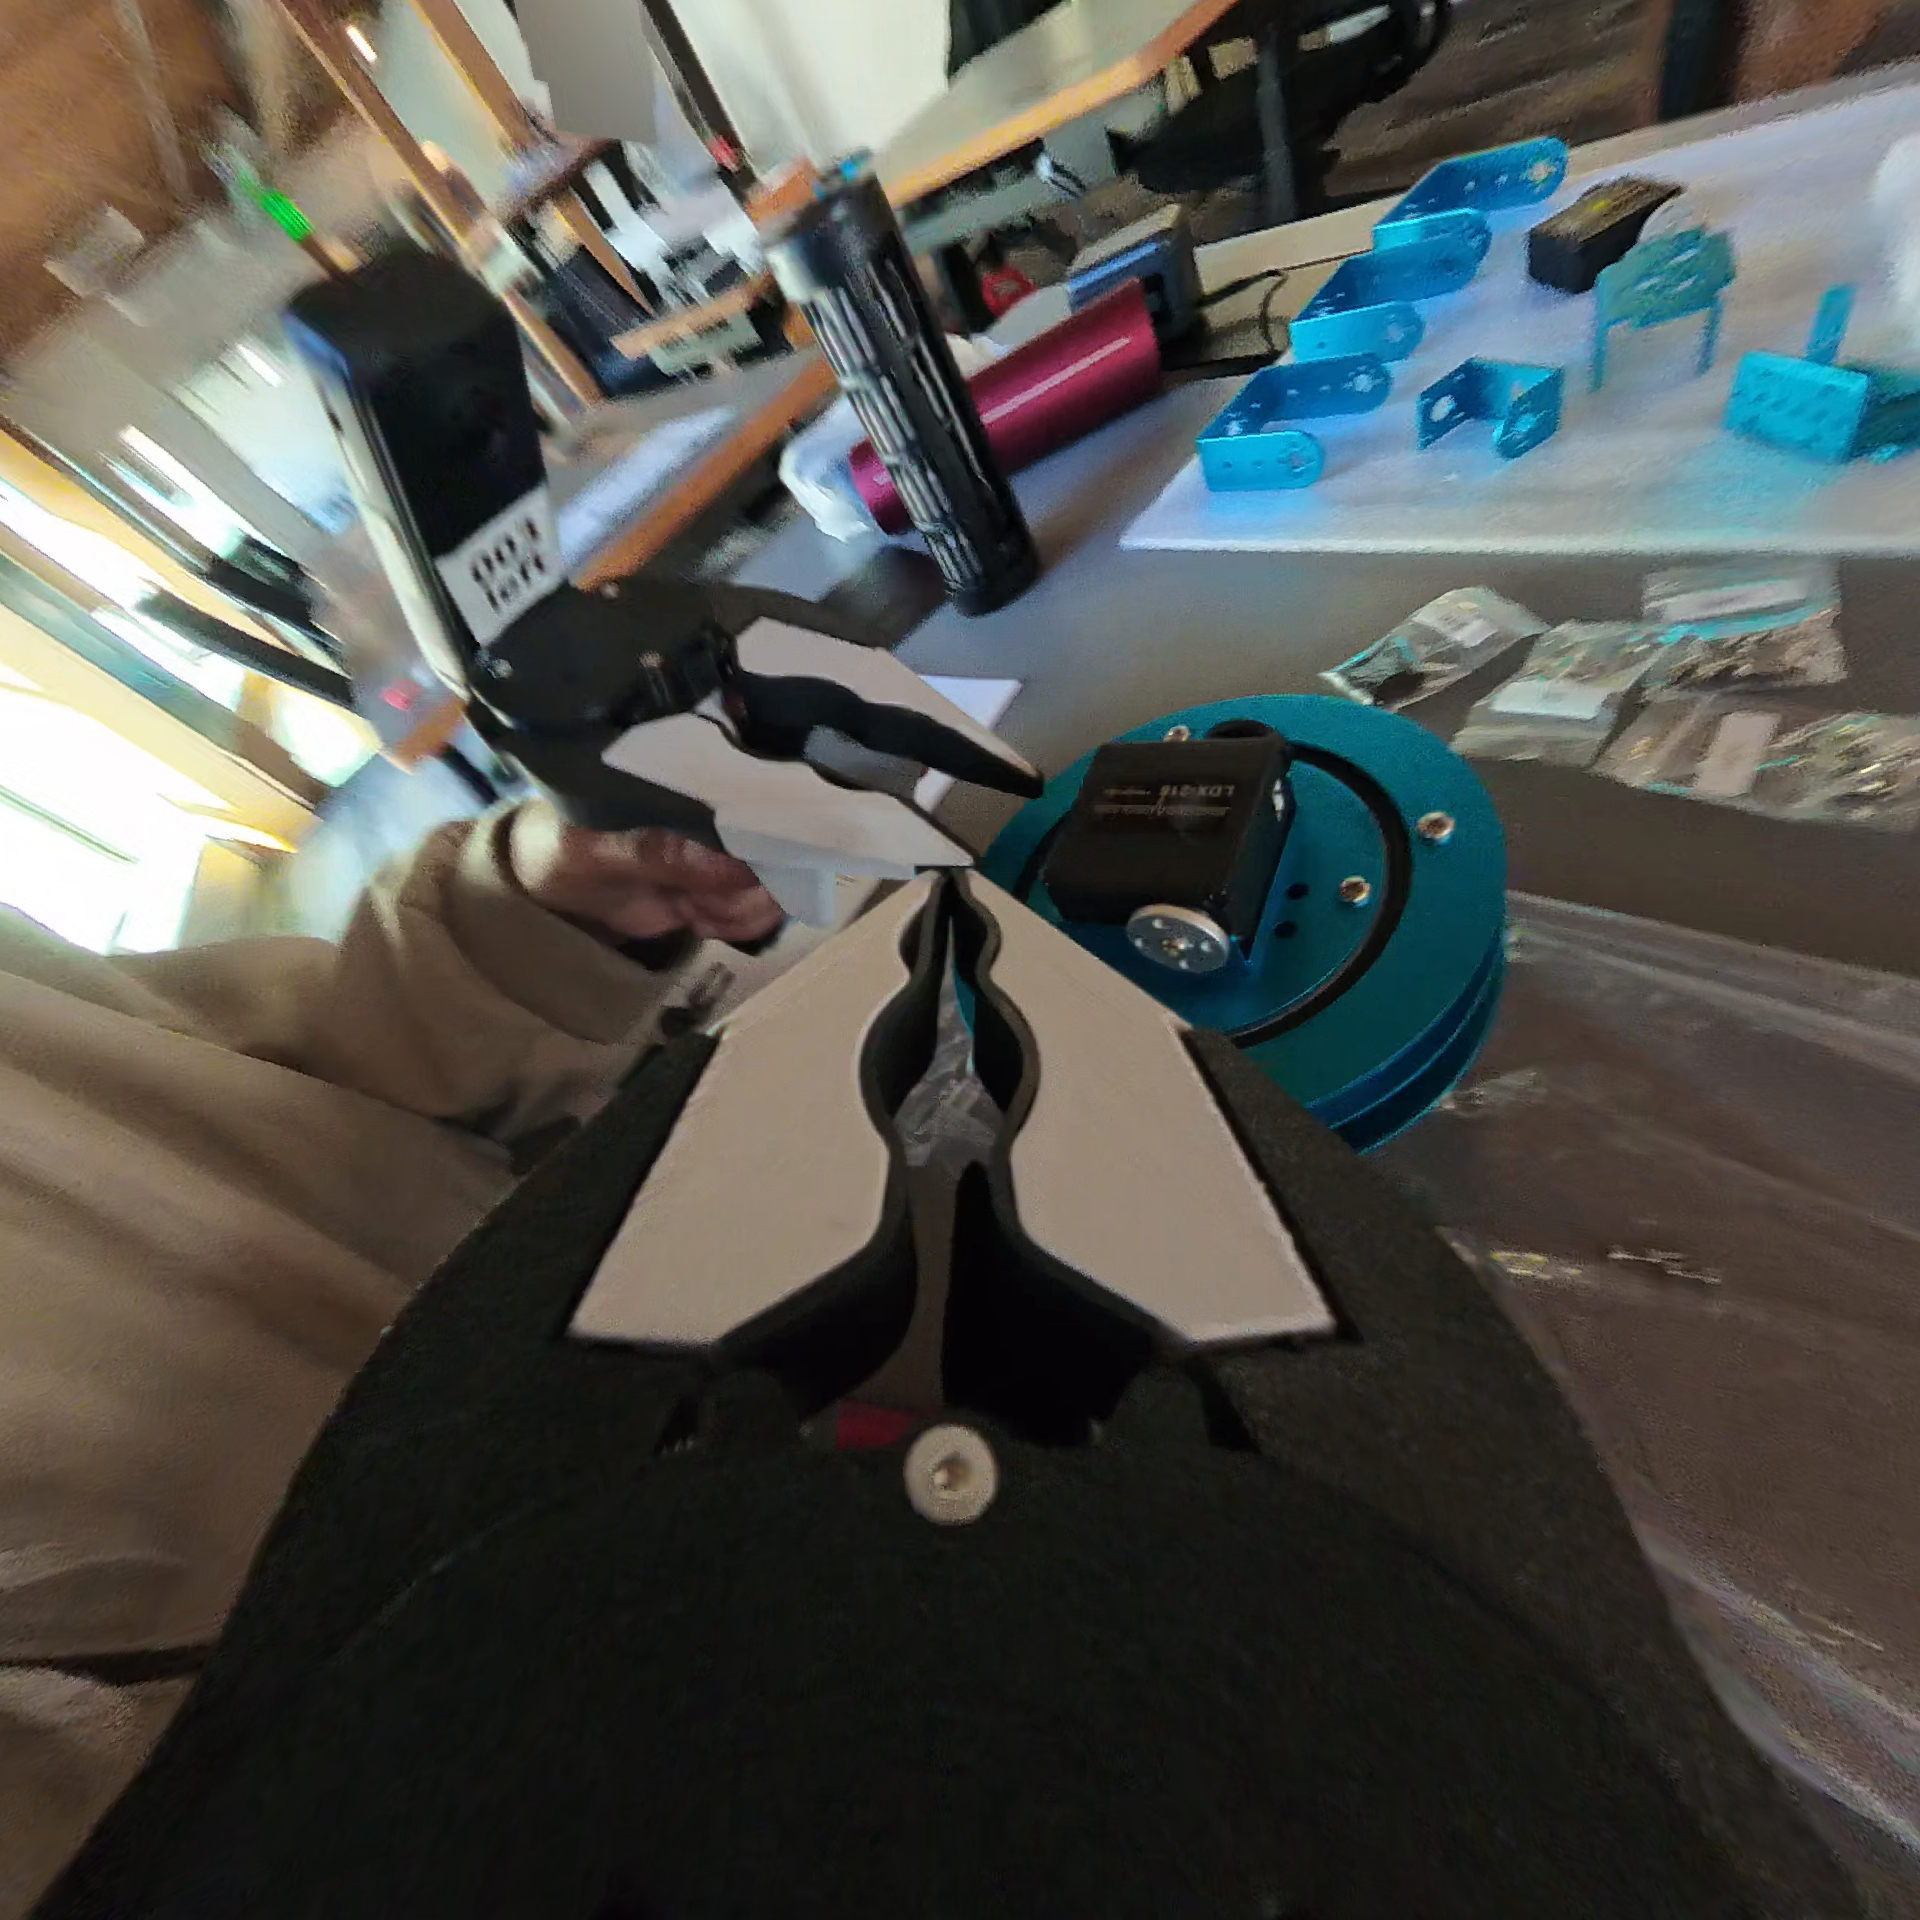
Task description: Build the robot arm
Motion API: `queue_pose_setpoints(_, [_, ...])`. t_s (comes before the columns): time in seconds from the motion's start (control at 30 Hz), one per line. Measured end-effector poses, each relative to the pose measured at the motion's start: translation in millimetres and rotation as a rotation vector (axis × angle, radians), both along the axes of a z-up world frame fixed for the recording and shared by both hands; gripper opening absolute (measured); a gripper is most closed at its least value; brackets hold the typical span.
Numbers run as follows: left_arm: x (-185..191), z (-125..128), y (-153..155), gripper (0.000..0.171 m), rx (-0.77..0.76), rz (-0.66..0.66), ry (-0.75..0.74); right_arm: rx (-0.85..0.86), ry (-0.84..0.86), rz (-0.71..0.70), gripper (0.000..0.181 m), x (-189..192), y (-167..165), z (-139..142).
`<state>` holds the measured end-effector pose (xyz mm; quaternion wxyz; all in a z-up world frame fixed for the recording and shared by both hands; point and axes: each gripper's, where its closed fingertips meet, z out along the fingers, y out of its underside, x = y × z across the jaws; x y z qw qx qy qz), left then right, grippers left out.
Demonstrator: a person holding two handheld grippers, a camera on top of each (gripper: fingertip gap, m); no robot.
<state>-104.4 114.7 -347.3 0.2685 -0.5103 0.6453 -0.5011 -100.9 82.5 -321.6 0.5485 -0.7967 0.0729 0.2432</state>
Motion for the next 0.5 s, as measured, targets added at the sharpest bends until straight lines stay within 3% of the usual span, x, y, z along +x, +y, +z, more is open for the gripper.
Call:
queue_pose_setpoints(0.07, [-1.3, 0.0, -3.6, 0.024, 0.032, -0.018, -0.007, 0.002, 0.043, -0.006, 0.000, 5.6, -1.6, -4.2])
queue_pose_setpoints(0.3, [-2.1, -5.9, -5.5, 0.017, 0.061, -0.029, 0.015, -0.085, -0.382, -0.039, 0.004, 0.8, -0.5, -21.8])
queue_pose_setpoints(0.5, [-5.1, -1.2, 7.9, 0.016, 0.070, -0.002, 0.020, -0.055, -0.341, -0.006, 0.009, -12.1, 4.3, -22.0])
